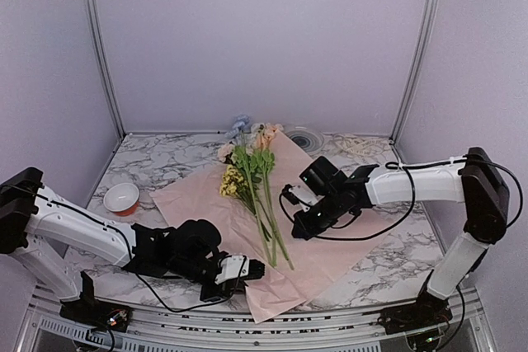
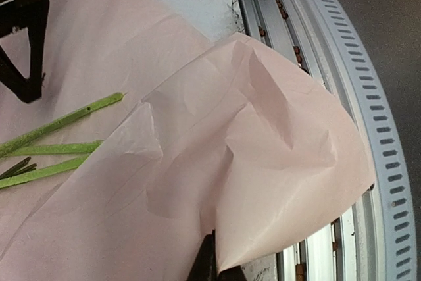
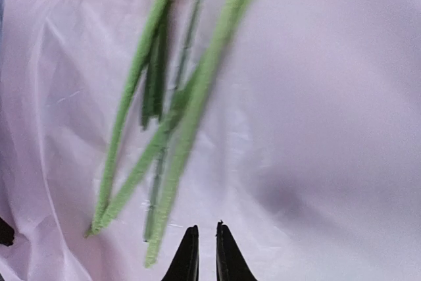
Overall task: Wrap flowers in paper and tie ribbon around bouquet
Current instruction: Adjust the fake flower on the flattened wrapping paper, then fold the bottom corner of the flattened wrapping paper at the center of the board.
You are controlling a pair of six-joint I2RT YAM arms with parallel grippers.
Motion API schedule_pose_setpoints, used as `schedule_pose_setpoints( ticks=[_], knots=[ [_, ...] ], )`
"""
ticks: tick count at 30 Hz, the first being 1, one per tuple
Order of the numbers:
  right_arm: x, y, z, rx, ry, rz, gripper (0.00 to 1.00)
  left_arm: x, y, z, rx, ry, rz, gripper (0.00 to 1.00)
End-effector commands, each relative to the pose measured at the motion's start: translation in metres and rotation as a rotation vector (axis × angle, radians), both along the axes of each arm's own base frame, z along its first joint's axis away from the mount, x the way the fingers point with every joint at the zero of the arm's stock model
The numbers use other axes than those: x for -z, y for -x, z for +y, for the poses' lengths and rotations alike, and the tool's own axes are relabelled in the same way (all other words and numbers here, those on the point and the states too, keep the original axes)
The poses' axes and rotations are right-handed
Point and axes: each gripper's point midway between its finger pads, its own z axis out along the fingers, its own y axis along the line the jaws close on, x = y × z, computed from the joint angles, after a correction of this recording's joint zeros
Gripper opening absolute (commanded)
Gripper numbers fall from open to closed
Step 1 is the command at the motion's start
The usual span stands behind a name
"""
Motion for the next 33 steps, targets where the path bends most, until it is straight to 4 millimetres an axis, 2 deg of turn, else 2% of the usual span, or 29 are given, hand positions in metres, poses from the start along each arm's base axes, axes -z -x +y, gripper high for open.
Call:
schedule_pose_setpoints(
  ticks=[1,6,11,13,15,18,22,27,30,33],
  knots=[
    [0.006,-0.036,-0.069,0.220,0.137,-0.075,0.11,-0.001,0.004,-0.001,0.026,-0.016,0.033,0.00],
    [0.037,-0.055,-0.123,0.371,0.217,-0.054,0.11,0.001,0.002,-0.007,0.019,-0.025,0.056,0.00],
    [0.051,-0.067,-0.157,0.445,0.281,-0.054,0.11,-0.006,-0.011,-0.007,-0.054,-0.012,0.099,0.00],
    [0.055,-0.067,-0.164,0.445,0.311,-0.053,0.11,-0.002,-0.011,-0.001,-0.067,-0.040,0.117,0.02],
    [0.054,-0.069,-0.170,0.446,0.345,-0.063,0.11,-0.006,-0.012,-0.004,-0.067,-0.048,0.132,0.03],
    [0.047,-0.075,-0.176,0.450,0.372,-0.094,0.11,-0.007,-0.006,-0.002,-0.063,-0.068,0.170,0.03],
    [0.049,-0.087,-0.182,0.467,0.356,-0.096,0.12,-0.004,-0.006,0.001,-0.077,-0.076,0.183,0.03],
    [0.048,-0.098,-0.184,0.445,0.385,-0.115,0.12,-0.008,-0.018,-0.013,-0.125,-0.028,0.264,0.02],
    [0.032,-0.102,-0.176,0.413,0.351,-0.140,0.13,-0.022,-0.037,-0.022,-0.193,0.004,0.321,0.02],
    [0.008,-0.098,-0.158,0.343,0.291,-0.189,0.17,-0.027,-0.043,-0.027,-0.197,-0.008,0.334,0.02]
  ],
)
